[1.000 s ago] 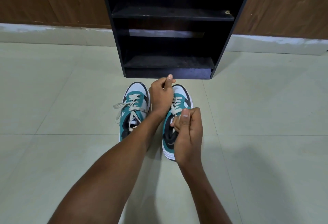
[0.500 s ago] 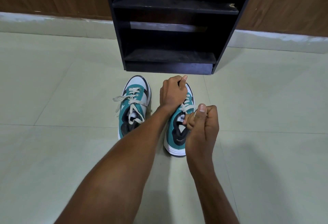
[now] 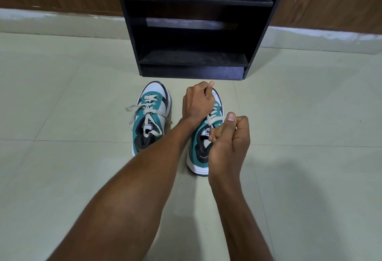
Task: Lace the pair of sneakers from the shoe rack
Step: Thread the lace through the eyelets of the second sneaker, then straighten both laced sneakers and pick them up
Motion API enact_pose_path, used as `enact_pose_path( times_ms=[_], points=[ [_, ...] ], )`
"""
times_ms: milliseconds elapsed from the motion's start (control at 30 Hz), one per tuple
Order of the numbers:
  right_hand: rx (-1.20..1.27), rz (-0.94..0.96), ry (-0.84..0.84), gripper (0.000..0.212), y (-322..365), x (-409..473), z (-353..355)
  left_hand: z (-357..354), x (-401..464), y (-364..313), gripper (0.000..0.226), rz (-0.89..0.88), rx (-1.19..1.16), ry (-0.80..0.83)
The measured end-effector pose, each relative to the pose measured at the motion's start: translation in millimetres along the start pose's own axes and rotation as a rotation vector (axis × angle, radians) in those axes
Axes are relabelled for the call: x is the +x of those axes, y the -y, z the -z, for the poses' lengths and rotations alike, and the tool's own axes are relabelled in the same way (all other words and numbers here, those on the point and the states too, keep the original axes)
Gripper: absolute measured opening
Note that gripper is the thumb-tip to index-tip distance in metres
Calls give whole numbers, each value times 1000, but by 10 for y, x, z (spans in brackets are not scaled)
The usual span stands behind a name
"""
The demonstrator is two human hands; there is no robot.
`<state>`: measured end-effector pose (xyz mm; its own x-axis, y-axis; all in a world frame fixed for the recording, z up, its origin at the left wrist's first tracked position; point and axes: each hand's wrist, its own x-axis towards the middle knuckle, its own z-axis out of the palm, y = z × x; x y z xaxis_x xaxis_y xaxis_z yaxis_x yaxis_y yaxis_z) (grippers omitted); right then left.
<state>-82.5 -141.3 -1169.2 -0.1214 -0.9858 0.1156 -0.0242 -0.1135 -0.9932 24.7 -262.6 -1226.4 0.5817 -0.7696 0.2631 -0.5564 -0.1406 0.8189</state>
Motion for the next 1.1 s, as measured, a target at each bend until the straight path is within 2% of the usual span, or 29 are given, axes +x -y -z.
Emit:
enact_pose_path(
  times_ms=[200, 433, 567, 667, 767, 833, 967, 1100],
  points=[
    [-21, 4, 15, 31, 0, 19, 37, 53, -40, -58, 40, 8, 14, -19],
    [-99, 79, 135, 31, -42, 90, 127, 170, -13, -163, 52, 179, -120, 91],
    [-217, 127, 139, 28, -70, 200, 190, 458, 17, -235, 56, 266, -215, 115],
    [-358, 161, 168, 28, -115, 216, 195, 754, 5, -184, 50, 175, 0, 111],
    [-635, 273, 251, 33, -199, 191, 182, 1067, -110, -127, 31, 41, 213, 96],
    [-798, 265, 329, 36, -217, 157, 147, 1267, -235, -49, 27, -65, 332, 104],
    [-1007, 93, 508, 45, -172, 116, 135, 1557, -539, 205, 29, -134, 560, 185],
    [-1122, 46, 589, 47, -186, 91, 155, 1682, -845, 400, 46, -113, 511, 134]
  ],
)
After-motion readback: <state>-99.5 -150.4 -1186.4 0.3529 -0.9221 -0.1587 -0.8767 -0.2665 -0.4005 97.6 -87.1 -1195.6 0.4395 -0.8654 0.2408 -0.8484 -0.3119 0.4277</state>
